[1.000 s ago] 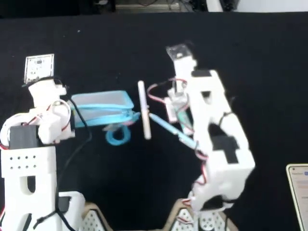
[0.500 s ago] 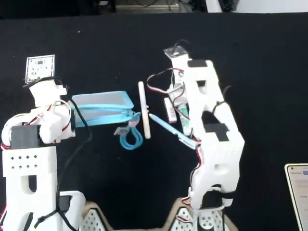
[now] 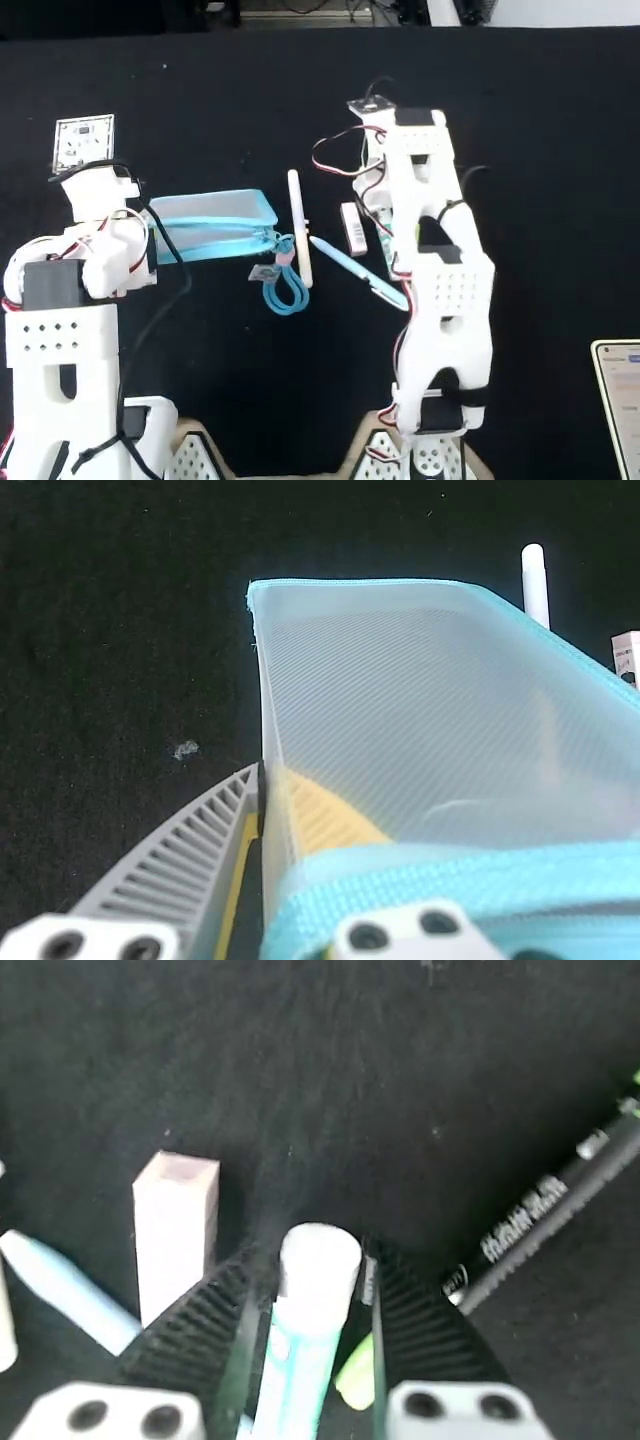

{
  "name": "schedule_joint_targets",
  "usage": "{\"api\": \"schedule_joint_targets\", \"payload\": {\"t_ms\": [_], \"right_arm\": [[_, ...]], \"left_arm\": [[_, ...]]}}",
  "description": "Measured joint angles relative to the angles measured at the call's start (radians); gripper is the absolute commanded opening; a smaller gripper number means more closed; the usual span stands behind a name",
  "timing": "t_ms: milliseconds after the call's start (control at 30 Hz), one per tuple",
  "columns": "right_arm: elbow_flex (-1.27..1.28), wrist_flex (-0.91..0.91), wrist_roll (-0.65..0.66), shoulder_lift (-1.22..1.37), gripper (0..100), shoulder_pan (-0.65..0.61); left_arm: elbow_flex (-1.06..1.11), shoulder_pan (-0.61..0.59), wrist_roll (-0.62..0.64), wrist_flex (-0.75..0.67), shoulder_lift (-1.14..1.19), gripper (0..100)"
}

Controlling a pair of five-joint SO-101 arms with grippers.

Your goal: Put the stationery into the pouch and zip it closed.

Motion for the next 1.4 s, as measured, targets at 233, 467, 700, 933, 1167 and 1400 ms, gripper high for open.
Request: {"api": "schedule_joint_targets", "payload": {"t_ms": [233,467,700,933,1167,1400], "right_arm": [[-0.17,0.092,-0.002,0.104,0.5,0.002],[-0.364,0.226,0.0,0.112,1.1,0.0],[-0.348,0.226,0.0,0.101,1.1,0.002],[-0.017,0.224,0.0,-0.262,1.1,0.0],[0.42,0.112,0.092,-0.772,1.1,0.037],[0.764,-0.16,0.278,-0.861,1.1,0.371]], "left_arm": [[0.0,0.0,0.0,0.0,0.0,3],[0.0,0.0,0.0,0.0,0.0,3],[0.002,0.0,0.0,-0.005,0.0,3],[0.028,-0.002,0.0,-0.048,0.0,3],[0.031,-0.002,0.0,-0.048,0.0,3],[0.031,-0.002,0.0,-0.048,0.0,3]]}}
